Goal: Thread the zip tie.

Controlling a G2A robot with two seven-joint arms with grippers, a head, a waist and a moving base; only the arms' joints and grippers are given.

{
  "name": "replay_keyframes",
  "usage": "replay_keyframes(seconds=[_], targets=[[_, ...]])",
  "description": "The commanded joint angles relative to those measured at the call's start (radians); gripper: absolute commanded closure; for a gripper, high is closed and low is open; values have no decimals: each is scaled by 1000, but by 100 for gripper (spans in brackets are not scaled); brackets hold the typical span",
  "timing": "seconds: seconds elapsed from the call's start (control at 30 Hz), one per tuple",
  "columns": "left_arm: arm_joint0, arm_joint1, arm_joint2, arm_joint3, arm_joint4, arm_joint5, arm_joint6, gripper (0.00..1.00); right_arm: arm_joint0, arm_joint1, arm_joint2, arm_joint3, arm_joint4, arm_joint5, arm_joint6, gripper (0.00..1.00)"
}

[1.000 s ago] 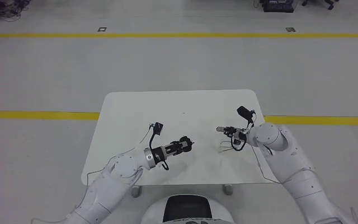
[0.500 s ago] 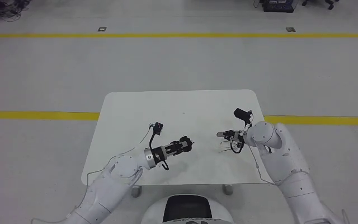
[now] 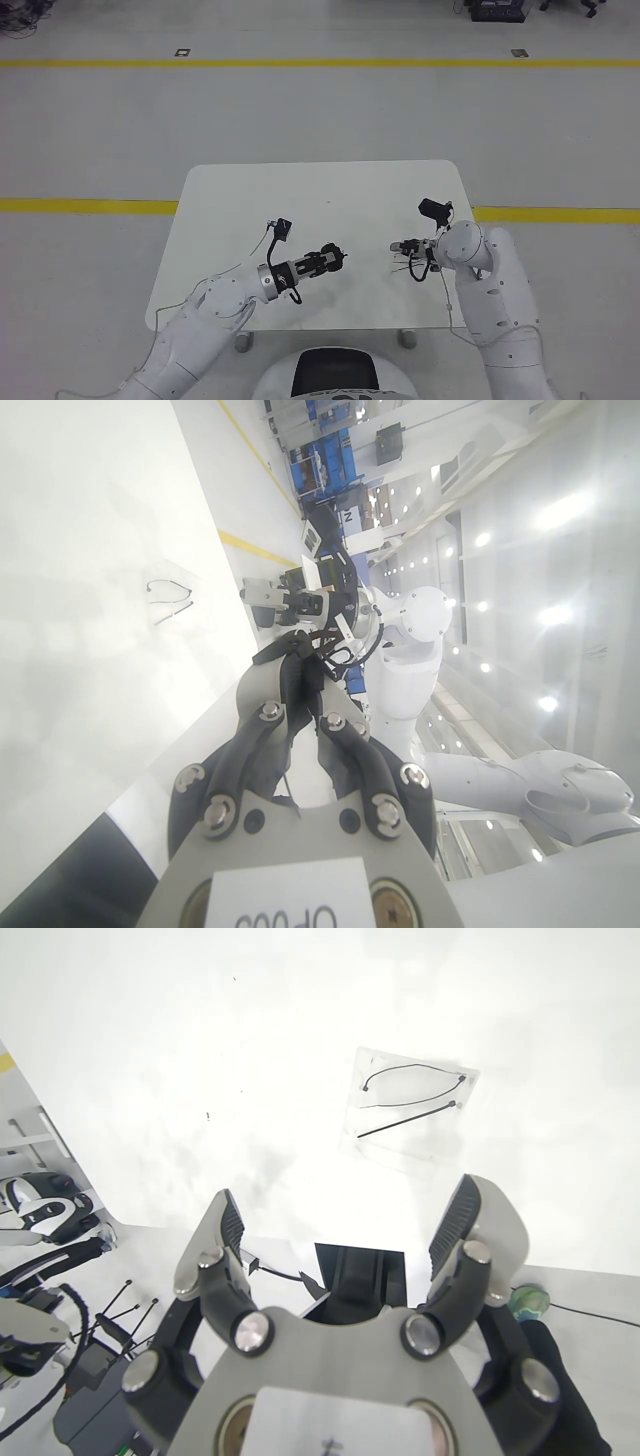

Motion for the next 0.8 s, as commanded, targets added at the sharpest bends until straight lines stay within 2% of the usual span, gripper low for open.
replay_keyframes(seconds=[0.0, 0.17, 0.23, 0.4, 0.57, 0.77], targets=[[0, 0, 0, 0, 0, 0, 0, 100, 0, 1, 0, 0, 1, 0, 0, 0], [0, 0, 0, 0, 0, 0, 0, 100, 0, 1, 0, 0, 1, 0, 0, 0], [0, 0, 0, 0, 0, 0, 0, 100, -13, 1, -10, 3, 6, -6, -36, 0], [0, 0, 0, 0, 0, 0, 0, 100, -20, -8, -10, -5, -43, 0, -33, 0], [0, 0, 0, 0, 0, 0, 0, 100, -5, -45, 7, 8, -134, 0, 0, 0], [0, 0, 0, 0, 0, 0, 0, 100, 41, -120, 50, 111, -246, 0, 0, 0]])
